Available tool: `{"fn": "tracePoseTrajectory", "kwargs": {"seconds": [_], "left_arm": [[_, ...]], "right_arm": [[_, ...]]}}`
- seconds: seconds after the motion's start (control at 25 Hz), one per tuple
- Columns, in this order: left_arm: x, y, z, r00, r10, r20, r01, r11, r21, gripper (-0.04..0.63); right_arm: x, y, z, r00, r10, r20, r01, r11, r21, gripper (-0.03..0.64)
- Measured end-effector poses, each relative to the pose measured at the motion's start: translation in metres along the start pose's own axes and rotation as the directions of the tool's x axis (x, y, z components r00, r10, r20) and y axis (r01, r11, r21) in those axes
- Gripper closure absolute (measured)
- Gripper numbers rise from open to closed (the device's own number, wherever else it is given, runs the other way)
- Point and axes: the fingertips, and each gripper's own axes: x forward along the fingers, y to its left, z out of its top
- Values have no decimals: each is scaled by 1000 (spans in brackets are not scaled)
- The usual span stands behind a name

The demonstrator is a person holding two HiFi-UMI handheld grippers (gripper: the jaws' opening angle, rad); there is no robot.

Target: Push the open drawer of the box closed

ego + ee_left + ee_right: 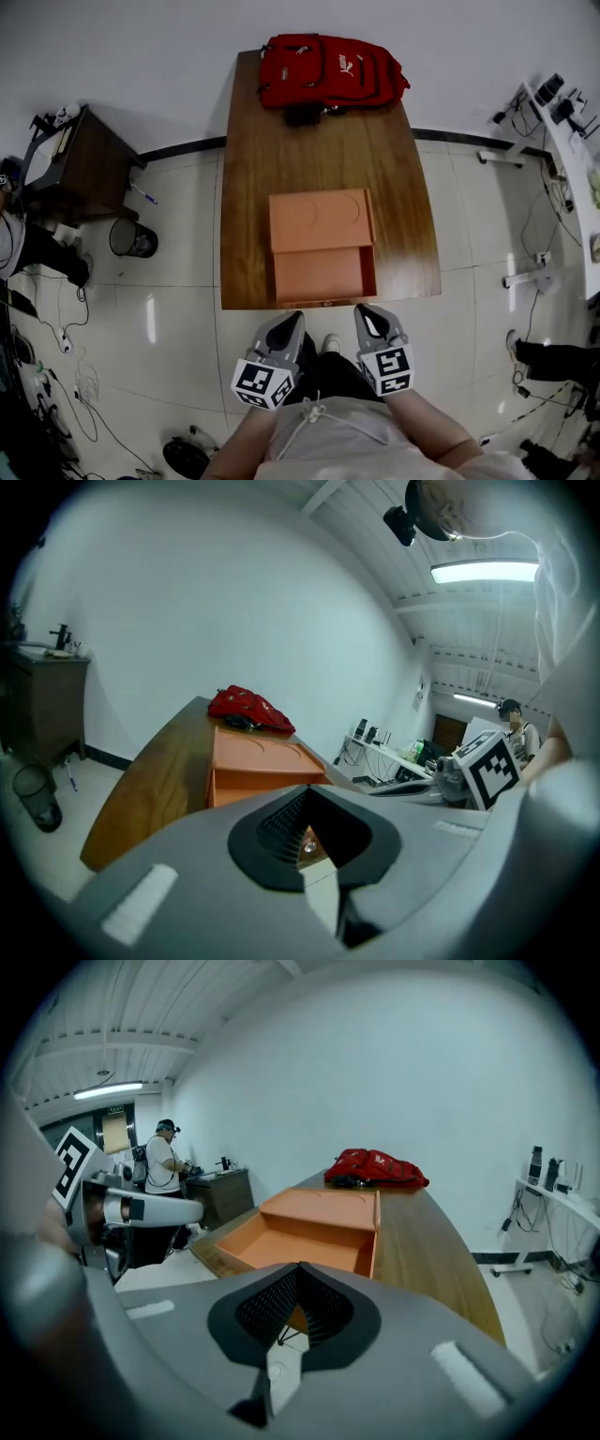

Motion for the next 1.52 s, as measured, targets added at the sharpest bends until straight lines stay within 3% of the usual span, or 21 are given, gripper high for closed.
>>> {"fn": "tracePoseTrajectory", "kwargs": {"seconds": [0.24,0.52,0.76,1.52], "left_arm": [[18,19,-53,995,19,-101,-25,998,-58,589],[35,35,-84,992,40,-124,-56,990,-127,589],[45,46,-78,990,67,-126,-87,984,-158,589],[97,85,-28,994,57,-98,-76,977,-201,589]], "right_arm": [[23,-3,-41,995,19,-101,-16,999,29,609],[43,-10,-60,991,28,-128,-21,999,50,609],[48,-20,-54,992,20,-127,-11,997,73,609],[106,-61,-13,993,-17,-119,25,998,62,609]]}}
